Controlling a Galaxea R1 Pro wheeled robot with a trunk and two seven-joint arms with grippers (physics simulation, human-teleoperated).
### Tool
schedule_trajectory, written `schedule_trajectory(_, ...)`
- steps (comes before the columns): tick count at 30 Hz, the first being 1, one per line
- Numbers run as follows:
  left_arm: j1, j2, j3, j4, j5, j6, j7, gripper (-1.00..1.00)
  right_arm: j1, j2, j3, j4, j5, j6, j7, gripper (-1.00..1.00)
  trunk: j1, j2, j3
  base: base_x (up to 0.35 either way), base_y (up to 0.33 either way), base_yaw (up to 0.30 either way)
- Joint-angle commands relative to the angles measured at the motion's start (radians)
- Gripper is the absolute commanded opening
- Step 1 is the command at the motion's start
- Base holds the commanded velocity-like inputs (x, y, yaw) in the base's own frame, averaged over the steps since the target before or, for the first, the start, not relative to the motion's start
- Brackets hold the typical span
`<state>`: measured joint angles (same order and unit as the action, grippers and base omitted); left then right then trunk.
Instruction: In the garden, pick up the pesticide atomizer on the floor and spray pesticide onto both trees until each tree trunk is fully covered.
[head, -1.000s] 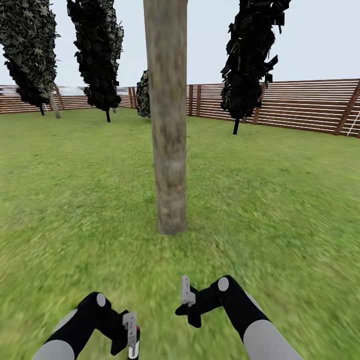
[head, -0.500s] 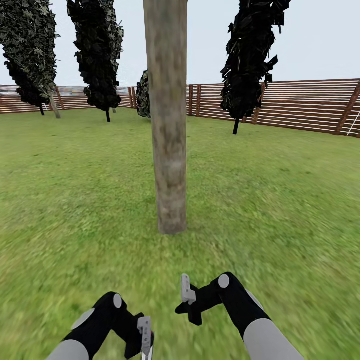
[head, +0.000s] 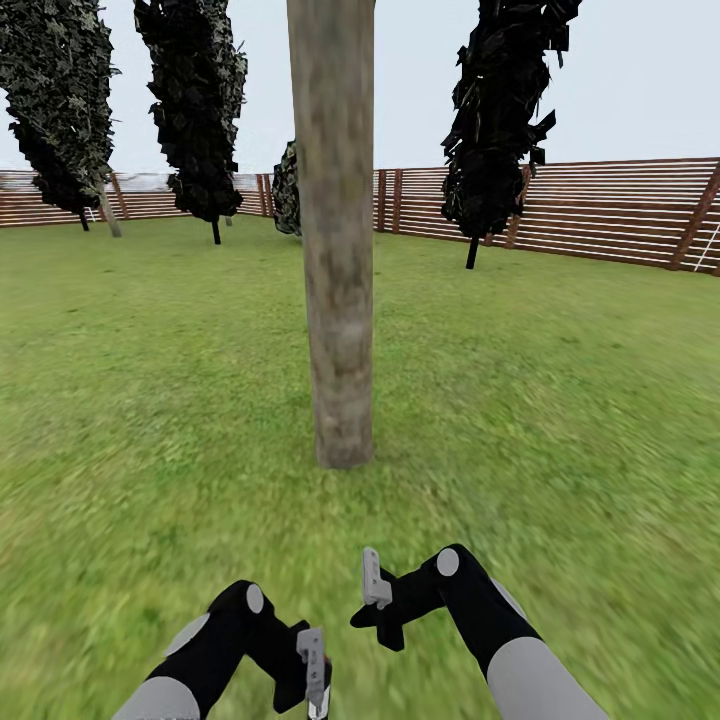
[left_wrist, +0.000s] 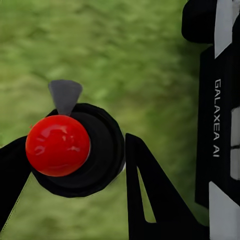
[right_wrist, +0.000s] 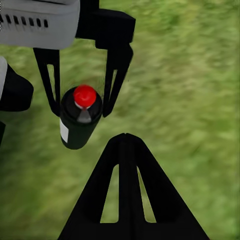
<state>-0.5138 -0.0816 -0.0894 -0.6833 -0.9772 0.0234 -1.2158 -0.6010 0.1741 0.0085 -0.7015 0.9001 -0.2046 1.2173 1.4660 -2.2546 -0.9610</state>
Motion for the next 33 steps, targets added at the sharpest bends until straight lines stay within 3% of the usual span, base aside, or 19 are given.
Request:
schedule_trajectory(1, -0.001, -0.001, 0.000, -0.002, -0.003, 0.002, -0.003, -1.00, 0.000, 0.000, -0.001, -0.001, 0.008, -0.010, 0.001, -1.00, 0.000, 0.000, -0.001, 0.000, 0.000, 0.000)
schedule_trajectory(27, -0.021, -0.025, 0.007, -0.003, 0.014, 0.036, -0.003, -1.00, 0.000, 0.000, -0.001, -0.001, 0.008, -0.010, 0.000, -1.00, 0.000, 0.000, -0.001, 0.000, 0.000, 0.000)
schedule_trajectory(33, -0.023, -0.025, 0.008, -0.001, 0.080, 0.036, -0.009, -1.00, 0.000, 0.000, -0.001, 0.000, 0.008, -0.010, -0.001, -1.00, 0.000, 0.000, -0.001, 0.000, 0.000, 0.000)
